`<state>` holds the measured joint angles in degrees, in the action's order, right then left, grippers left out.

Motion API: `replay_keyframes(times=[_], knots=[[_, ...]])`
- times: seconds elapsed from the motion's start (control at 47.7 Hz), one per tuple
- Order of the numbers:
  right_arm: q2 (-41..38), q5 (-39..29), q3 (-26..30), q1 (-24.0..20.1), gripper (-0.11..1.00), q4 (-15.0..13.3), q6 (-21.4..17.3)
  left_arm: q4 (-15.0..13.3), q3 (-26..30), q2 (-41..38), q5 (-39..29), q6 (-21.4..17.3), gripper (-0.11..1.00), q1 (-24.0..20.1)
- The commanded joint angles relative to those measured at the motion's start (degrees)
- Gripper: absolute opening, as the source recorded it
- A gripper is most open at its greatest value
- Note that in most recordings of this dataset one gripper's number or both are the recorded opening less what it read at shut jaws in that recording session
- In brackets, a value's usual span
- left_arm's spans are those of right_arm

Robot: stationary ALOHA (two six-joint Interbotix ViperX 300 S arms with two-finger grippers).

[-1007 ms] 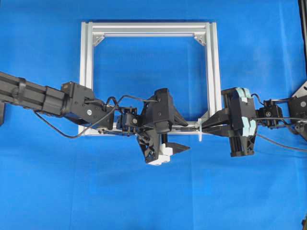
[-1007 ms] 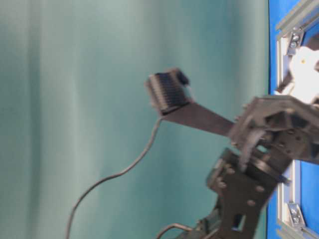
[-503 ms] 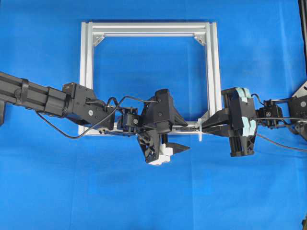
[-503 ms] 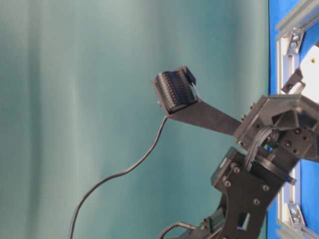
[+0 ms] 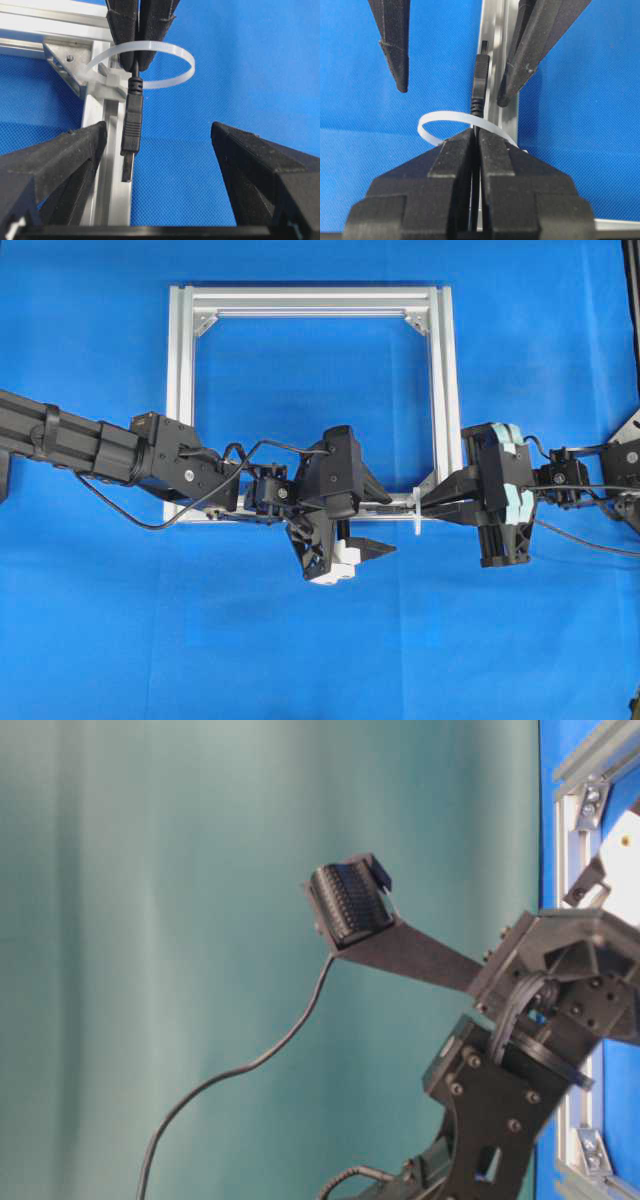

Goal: Insert the wire through the string loop located on the right side.
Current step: 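Close the left gripper on the plug tip beyond the loop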

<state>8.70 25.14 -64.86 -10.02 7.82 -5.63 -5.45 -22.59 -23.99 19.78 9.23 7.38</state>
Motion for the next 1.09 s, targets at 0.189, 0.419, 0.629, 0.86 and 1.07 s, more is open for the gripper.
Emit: replay_keyframes(times=[0.189,0.419,0.629,0.86,1.07], knots=[[0.44,0.26,0.97,0.09,-0.04,0.09,0.0,0.09,1.23,1.41,0.44,0.0,0.79,0.0],[0.44,0.18,1.05,0.09,-0.04,0.18,0.0,0.18,1.23,1.41,0.35,0.0,0.76,0.18],[0.44,0.26,1.05,0.09,-0.04,0.09,0.0,0.09,1.23,1.67,0.35,0.0,0.75,0.26],[0.44,0.18,1.05,0.09,-0.04,0.18,0.0,0.09,1.32,1.67,0.44,0.0,0.6,0.26],[0.44,0.0,0.97,0.09,-0.04,0.09,0.0,0.26,1.67,1.67,0.88,-1.05,0.07,-0.44]])
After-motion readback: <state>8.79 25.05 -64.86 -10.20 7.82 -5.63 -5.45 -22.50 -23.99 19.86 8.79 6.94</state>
